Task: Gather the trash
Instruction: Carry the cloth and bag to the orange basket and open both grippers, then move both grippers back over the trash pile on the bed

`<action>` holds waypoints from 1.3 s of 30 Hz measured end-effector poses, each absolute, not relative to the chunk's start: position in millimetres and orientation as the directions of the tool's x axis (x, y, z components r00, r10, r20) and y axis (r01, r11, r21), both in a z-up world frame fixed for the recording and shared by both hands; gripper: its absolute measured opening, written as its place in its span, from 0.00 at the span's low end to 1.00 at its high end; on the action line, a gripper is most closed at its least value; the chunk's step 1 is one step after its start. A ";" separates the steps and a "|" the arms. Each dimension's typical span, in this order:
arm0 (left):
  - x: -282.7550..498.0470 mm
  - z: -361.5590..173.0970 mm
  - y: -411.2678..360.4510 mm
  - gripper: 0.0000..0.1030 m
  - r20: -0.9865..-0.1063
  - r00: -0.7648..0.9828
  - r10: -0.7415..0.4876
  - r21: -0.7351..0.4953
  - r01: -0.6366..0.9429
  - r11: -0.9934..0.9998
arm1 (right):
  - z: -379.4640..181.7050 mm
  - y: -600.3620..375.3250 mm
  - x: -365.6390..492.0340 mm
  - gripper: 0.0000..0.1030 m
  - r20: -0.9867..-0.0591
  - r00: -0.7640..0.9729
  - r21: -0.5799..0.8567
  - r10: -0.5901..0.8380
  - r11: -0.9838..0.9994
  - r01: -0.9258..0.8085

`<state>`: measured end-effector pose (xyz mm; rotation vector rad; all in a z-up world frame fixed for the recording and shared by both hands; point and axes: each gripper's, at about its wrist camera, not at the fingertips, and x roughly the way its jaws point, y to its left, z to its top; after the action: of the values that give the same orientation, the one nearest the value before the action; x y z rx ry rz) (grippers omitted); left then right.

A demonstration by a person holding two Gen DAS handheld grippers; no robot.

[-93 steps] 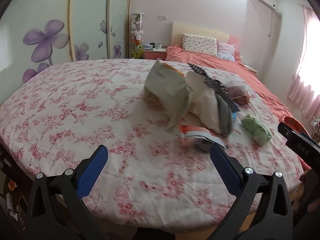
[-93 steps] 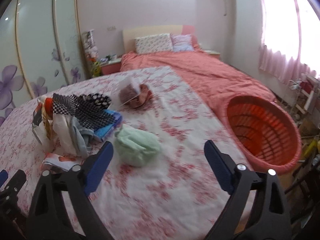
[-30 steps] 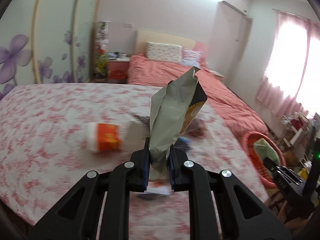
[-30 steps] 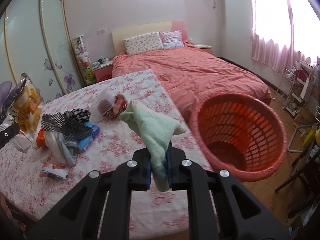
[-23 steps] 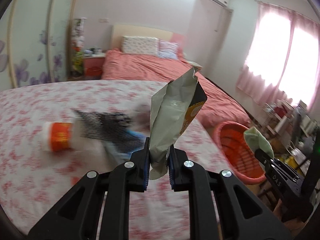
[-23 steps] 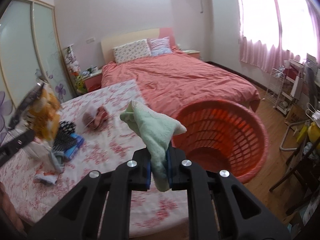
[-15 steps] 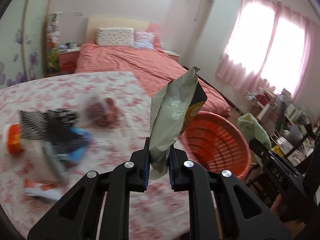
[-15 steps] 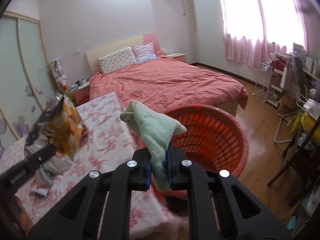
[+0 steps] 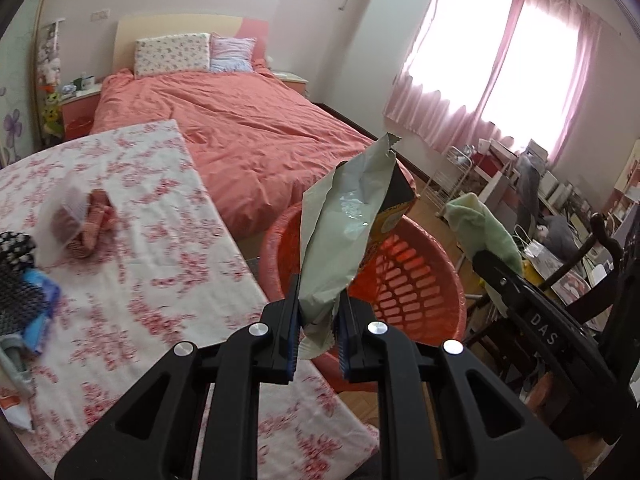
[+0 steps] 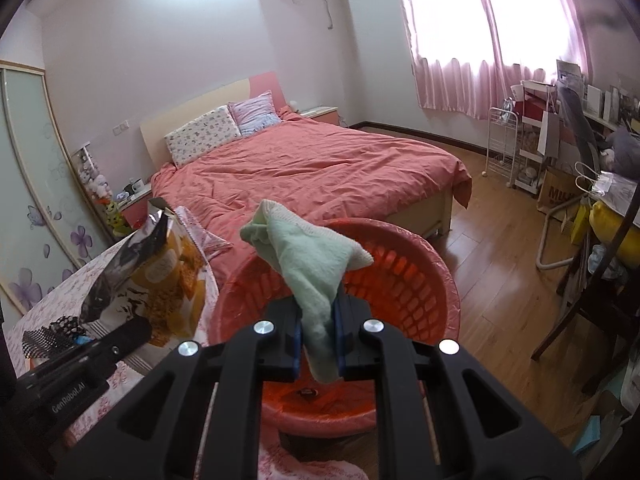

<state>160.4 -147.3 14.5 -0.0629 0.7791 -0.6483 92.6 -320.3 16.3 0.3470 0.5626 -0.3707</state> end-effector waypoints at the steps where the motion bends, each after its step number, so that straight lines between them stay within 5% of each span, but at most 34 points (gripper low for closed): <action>1: 160.4 14.0 -152.3 0.15 -0.635 0.527 -0.565 -0.283 0.522 0.804 | 14.8 -322.0 93.5 0.13 -0.573 0.782 0.217 -0.244 0.875 0.432; 8: 167.8 11.2 -177.1 0.15 -0.651 0.504 -0.568 -0.275 0.540 0.795 | 8.9 -340.9 104.2 0.14 -0.579 0.777 0.246 -0.246 0.856 0.455; 12: 173.0 7.5 -188.0 0.19 -0.664 0.489 -0.566 -0.271 0.549 0.791 | 4.7 -351.5 110.1 0.24 -0.585 0.776 0.273 -0.235 0.844 0.461; 17: 173.3 2.9 -194.1 0.38 -0.670 0.494 -0.553 -0.251 0.550 0.796 | 1.8 -359.5 112.0 0.39 -0.588 0.771 0.281 -0.243 0.833 0.477; 22: 173.5 -3.5 -191.5 0.40 -0.686 0.481 -0.546 -0.255 0.544 0.799 | 2.1 -360.5 103.1 0.49 -0.585 0.768 0.279 -0.261 0.825 0.492; 39: 129.3 21.6 -61.7 0.59 -0.620 0.700 -0.353 -0.111 0.367 0.924 | 27.1 -269.1 85.0 0.53 -0.559 0.805 0.172 -0.196 0.923 0.345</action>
<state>129.3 -61.7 21.6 0.0212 0.6864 -0.4010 85.0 -269.1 27.1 0.2728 0.5650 -0.2934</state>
